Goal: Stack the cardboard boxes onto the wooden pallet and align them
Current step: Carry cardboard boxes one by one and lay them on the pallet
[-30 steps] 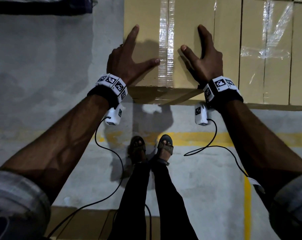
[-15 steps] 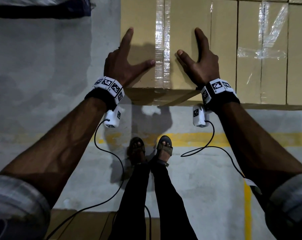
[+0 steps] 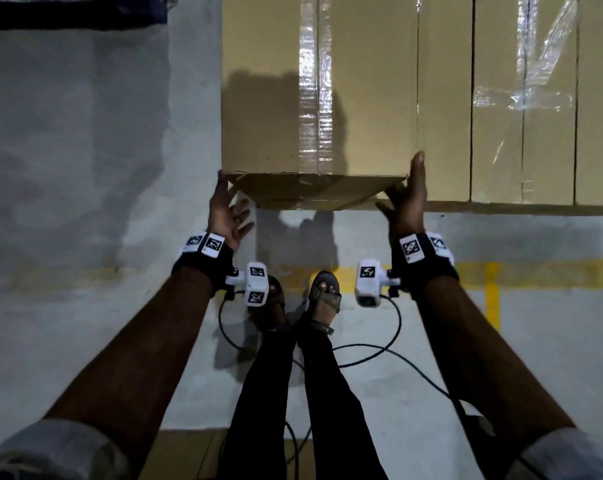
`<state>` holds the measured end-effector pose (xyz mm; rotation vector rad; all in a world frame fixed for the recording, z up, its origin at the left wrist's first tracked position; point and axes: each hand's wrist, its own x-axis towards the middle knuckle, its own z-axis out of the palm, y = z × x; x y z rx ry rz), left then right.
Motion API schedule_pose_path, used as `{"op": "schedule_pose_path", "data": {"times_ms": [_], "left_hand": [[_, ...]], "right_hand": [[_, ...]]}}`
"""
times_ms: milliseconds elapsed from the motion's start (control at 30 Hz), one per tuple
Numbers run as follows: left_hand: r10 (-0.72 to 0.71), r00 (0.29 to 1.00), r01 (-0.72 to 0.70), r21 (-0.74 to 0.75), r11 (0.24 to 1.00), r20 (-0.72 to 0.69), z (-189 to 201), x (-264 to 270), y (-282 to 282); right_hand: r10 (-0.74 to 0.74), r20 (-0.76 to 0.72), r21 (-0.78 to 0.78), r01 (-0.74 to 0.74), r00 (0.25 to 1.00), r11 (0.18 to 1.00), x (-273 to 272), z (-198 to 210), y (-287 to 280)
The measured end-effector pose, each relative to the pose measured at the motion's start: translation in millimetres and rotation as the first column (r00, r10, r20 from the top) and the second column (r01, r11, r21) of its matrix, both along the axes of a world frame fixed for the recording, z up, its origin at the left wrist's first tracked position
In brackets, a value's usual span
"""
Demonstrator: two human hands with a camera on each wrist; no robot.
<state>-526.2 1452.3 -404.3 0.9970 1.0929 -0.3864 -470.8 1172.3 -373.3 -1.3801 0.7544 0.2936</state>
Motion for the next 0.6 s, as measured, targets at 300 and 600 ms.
{"op": "schedule_pose_path", "data": {"times_ms": [300, 600], "left_hand": [[0.317, 0.948, -0.317, -0.241, 0.917, -0.041, -64, 8, -28], [0.337, 0.940, -0.339, -0.256, 0.905, -0.052, -64, 39, -12]], "right_hand": [[-0.207, -0.410, 0.286, 0.341, 0.888, 0.896, -35, -98, 7], [-0.323, -0.479, 0.538, 0.564, 0.816, 0.627, 12, -100, 3]]}}
